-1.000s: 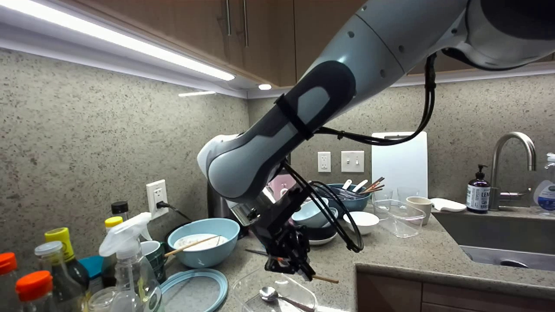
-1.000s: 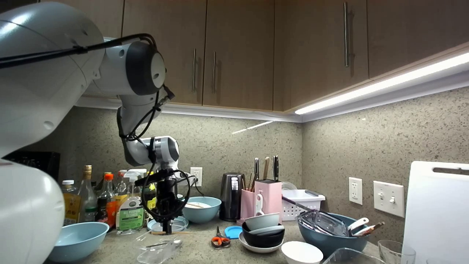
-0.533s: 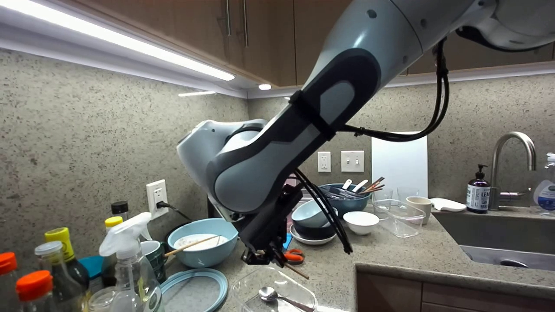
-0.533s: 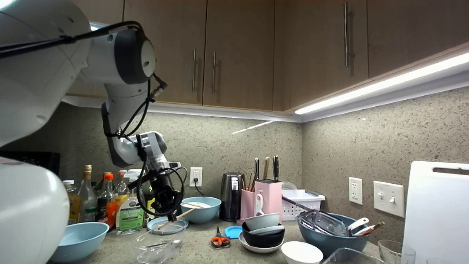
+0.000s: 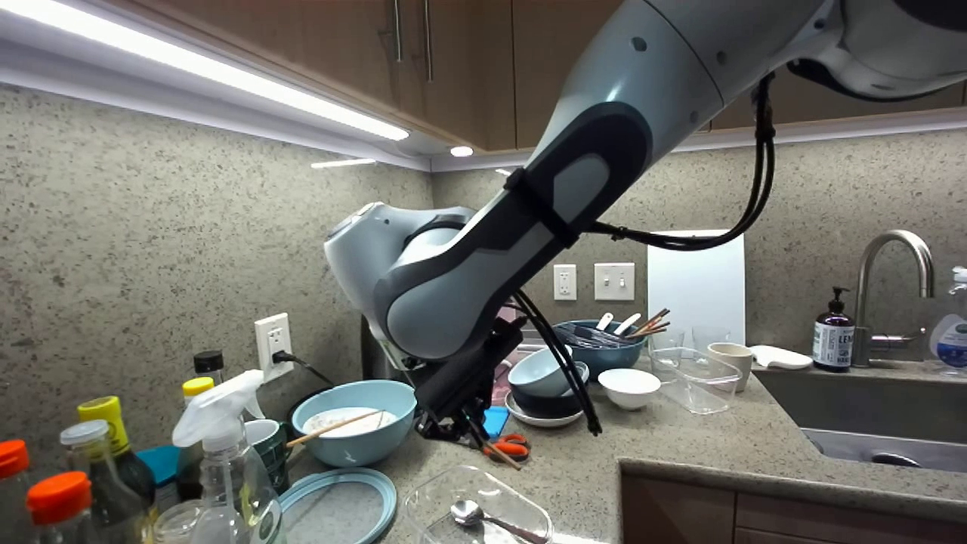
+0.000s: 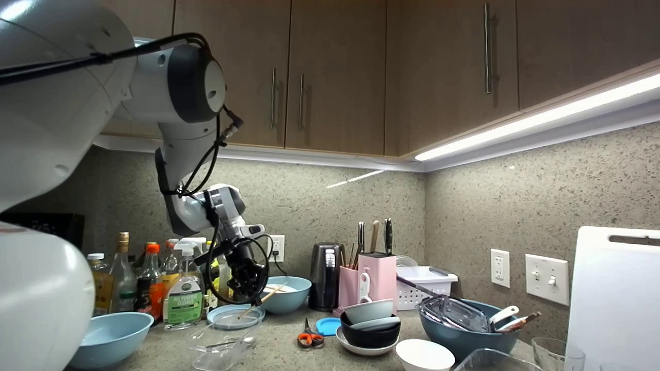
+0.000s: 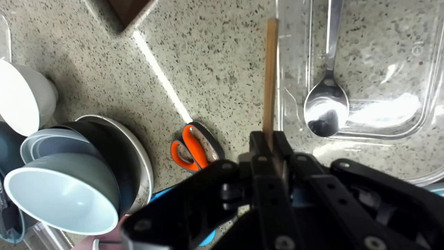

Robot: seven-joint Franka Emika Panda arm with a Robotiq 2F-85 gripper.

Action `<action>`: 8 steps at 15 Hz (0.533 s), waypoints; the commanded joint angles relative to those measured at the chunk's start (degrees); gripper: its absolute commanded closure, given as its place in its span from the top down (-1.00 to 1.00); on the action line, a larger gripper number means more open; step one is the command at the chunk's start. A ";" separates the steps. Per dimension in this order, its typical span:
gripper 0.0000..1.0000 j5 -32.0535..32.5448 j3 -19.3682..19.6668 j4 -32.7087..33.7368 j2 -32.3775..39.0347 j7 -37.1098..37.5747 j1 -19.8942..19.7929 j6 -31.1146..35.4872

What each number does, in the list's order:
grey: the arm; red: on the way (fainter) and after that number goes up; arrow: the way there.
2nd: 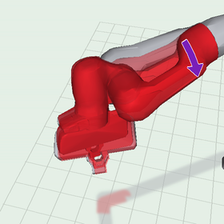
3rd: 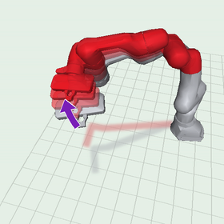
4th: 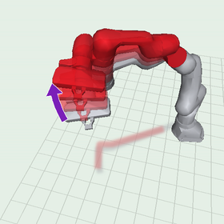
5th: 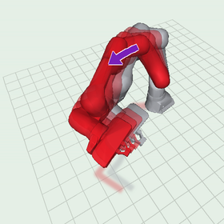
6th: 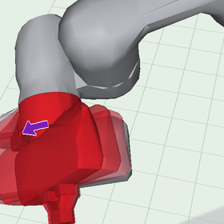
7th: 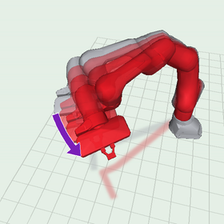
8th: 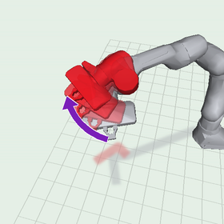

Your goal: Pick up a chopstick from the right side of the countertop and place it inside the glass bowl on the left

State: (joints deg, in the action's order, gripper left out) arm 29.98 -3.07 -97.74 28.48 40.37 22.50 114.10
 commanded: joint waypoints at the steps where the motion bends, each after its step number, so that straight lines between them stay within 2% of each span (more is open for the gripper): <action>1: -0.96 -0.14 0.09 0.24 0.15 -0.06 0.19 -0.18; 3: -0.96 -1.54 -1.03 3.14 1.42 -3.50 -0.18 -0.08; 4: -0.96 -4.51 -2.40 5.17 1.95 -6.22 -0.31 -2.92; 8: -0.96 -11.70 -3.92 12.18 4.68 -5.40 2.14 -16.99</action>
State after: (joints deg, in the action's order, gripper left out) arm 23.62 -5.87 -90.93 30.83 36.36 23.61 106.20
